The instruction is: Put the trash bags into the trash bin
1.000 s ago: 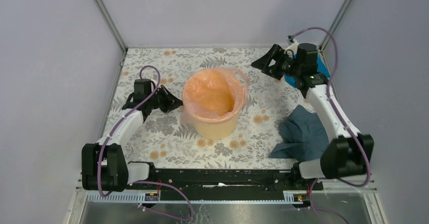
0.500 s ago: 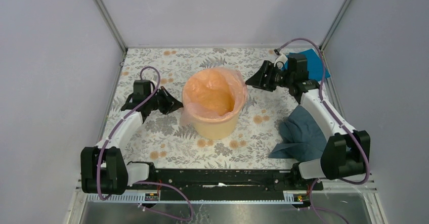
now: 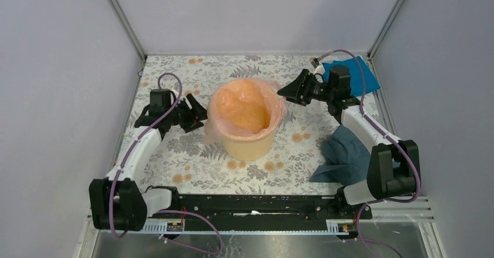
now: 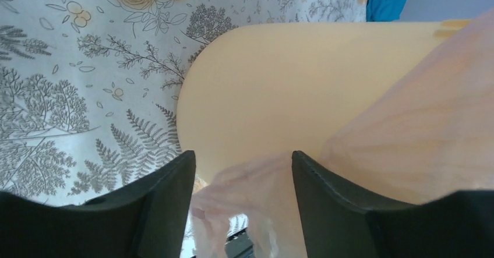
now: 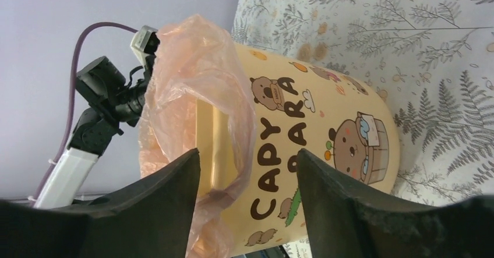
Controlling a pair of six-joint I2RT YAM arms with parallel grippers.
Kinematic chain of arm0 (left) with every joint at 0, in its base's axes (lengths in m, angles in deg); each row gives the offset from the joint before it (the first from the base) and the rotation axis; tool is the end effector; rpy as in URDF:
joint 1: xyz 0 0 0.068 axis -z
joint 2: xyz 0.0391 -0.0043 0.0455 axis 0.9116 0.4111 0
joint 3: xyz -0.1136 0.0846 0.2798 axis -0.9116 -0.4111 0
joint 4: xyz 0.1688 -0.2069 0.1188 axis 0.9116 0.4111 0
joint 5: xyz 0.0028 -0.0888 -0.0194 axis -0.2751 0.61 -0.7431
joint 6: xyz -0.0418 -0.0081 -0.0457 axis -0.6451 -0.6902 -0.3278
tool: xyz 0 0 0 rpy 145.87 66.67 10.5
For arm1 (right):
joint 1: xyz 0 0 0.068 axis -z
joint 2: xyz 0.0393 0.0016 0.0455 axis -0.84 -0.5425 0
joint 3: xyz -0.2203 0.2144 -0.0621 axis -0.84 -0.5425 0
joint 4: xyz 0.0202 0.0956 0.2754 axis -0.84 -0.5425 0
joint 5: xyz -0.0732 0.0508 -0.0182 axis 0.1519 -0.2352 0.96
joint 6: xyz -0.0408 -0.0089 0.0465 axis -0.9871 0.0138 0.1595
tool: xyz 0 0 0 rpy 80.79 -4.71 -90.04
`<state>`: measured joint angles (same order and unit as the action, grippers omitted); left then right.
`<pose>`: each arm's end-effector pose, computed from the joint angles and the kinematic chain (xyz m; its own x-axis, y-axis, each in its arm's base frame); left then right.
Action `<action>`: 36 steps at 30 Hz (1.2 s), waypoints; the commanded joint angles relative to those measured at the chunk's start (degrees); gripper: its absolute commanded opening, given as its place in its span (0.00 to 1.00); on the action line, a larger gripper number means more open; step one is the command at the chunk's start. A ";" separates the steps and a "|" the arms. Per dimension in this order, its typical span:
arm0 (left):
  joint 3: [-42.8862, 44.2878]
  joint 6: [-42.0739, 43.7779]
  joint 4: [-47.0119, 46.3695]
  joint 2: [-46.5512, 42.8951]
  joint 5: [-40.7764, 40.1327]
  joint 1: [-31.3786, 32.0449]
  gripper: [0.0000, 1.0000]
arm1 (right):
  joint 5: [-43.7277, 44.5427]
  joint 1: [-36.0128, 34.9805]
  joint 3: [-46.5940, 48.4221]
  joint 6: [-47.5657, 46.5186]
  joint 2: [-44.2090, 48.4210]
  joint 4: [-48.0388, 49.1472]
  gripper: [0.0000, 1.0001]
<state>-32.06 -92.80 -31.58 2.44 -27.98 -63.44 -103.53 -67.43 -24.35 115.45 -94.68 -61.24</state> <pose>0.2676 -0.0364 0.2696 -0.8051 -0.5211 -0.2833 -0.1501 0.6411 -0.7527 0.3462 0.0989 0.3141 -0.7708 0.3275 -0.5464 -0.4015 0.4162 0.8158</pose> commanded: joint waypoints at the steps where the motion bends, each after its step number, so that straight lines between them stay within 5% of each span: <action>1: 4.75 3.22 7.37 -7.88 -8.00 -0.26 0.76 | -3.06 -0.09 -1.15 4.64 -0.82 8.47 0.62; 4: 6.30 4.39 14.03 -12.54 -14.51 -0.31 0.98 | -0.58 -0.09 -2.25 2.92 -0.06 6.83 0.47; 10: 1.83 0.11 16.95 -20.98 -14.13 -0.28 0.96 | 1.13 -0.08 -3.89 2.55 -0.20 7.24 0.18; 13: -1.96 -2.48 14.58 -21.23 -9.07 -0.26 0.90 | 1.91 -0.09 -4.74 2.77 -0.10 7.81 0.14; 19: -10.83 -6.82 4.09 -17.94 3.27 0.15 0.98 | 2.67 -0.09 -5.81 2.35 0.50 7.74 0.12; 26: -15.40 -12.62 -7.91 -13.42 4.87 5.09 0.96 | 3.38 -0.08 -6.22 2.09 1.22 7.63 0.09; 28: -16.20 -14.04 -10.80 -11.66 4.19 6.70 0.90 | 3.61 -0.09 -6.30 2.09 1.17 7.60 0.07; 36: -16.73 -12.36 -13.04 -5.12 -2.27 7.69 0.37 | 6.11 -0.09 -8.60 -0.34 0.16 6.47 0.00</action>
<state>-48.43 -105.30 -39.68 -4.20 -26.97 -55.81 -99.72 -67.43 -31.39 117.92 -95.23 -55.19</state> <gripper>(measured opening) 0.459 0.015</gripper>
